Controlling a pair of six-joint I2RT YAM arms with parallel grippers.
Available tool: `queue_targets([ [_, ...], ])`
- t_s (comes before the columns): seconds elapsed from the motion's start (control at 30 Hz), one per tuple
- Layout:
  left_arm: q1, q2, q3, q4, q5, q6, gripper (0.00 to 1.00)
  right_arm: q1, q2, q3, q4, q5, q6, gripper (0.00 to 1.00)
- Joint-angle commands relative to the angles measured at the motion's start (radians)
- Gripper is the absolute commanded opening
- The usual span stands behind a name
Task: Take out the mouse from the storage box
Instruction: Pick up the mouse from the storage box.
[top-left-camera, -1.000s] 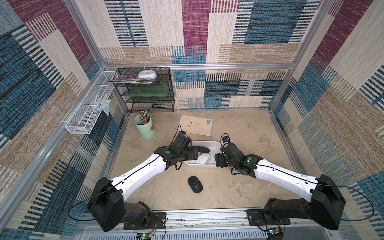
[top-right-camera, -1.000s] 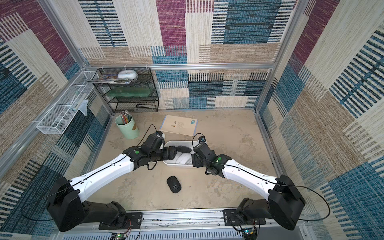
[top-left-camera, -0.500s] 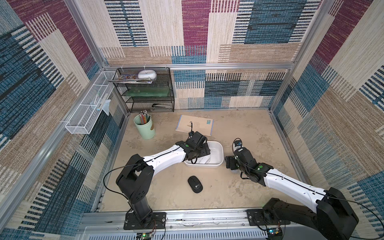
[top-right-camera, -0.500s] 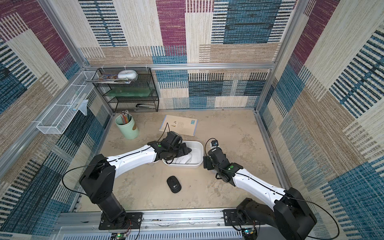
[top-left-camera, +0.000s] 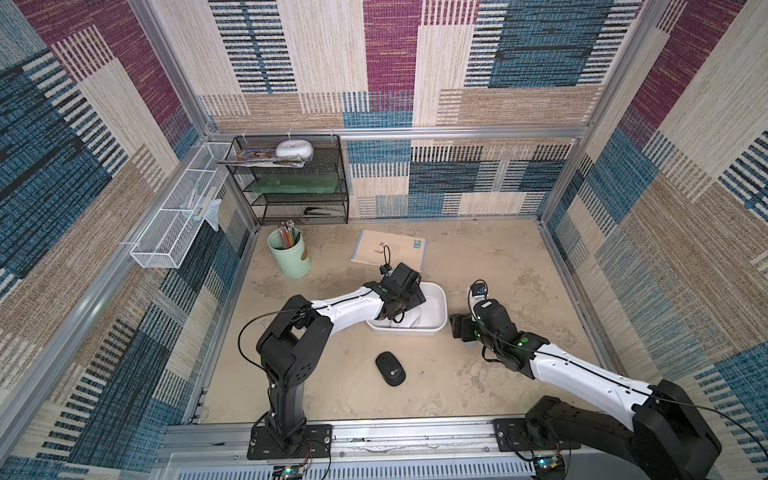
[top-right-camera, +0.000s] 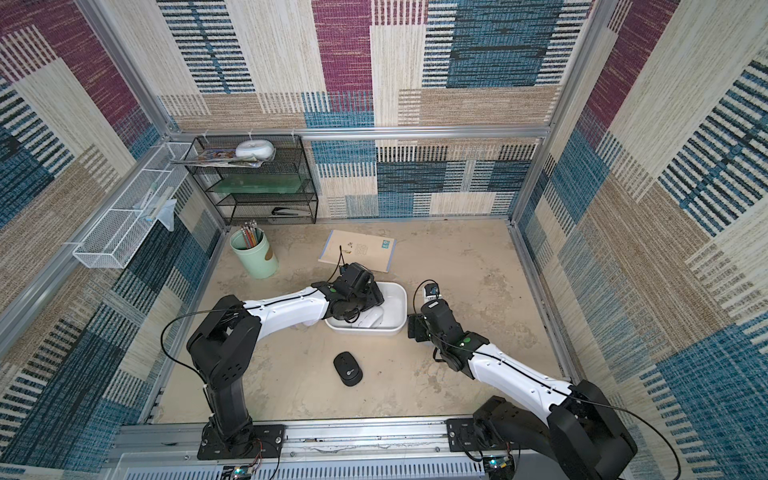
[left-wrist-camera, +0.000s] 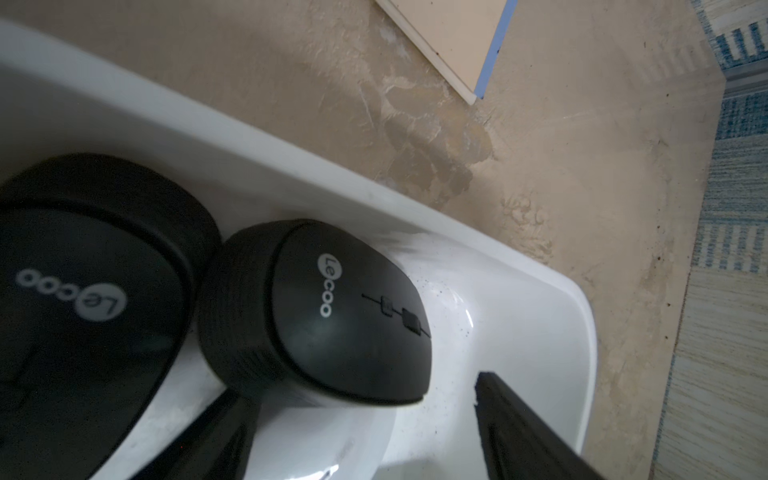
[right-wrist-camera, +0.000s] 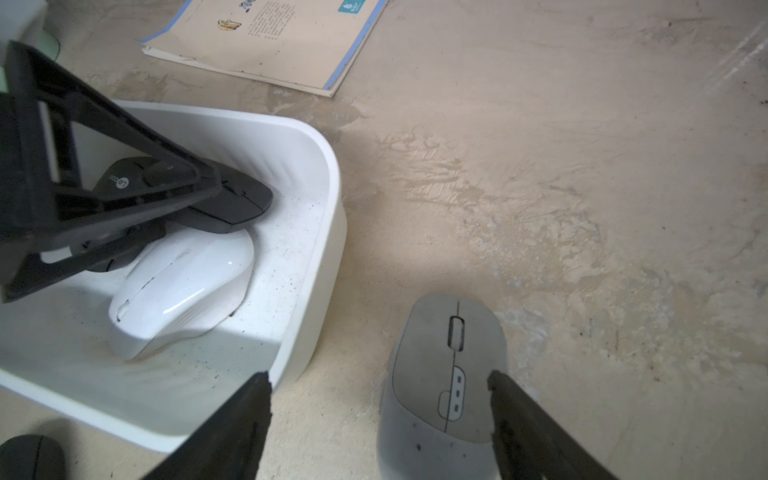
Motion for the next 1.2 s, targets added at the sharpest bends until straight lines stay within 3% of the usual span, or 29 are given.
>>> queue_targets([
  [0.0,0.004,0.025,0.016,0.045,-0.013,-0.015,0.81,0.000,-0.009,-0.005,0.026,-0.005,-0.005,0.85],
  [0.27,0.005,0.074,0.054,0.050,-0.022,-0.006,0.74,0.000,-0.001,-0.003,0.027,-0.012,-0.007,0.85],
  [0.73,0.003,0.130,0.105,0.122,0.063,0.021,0.55,-0.001,-0.006,-0.006,0.024,-0.011,-0.004,0.86],
  [1.17,-0.037,0.161,0.152,0.129,0.127,0.035,0.52,-0.001,0.000,-0.005,0.024,-0.006,-0.003,0.86],
])
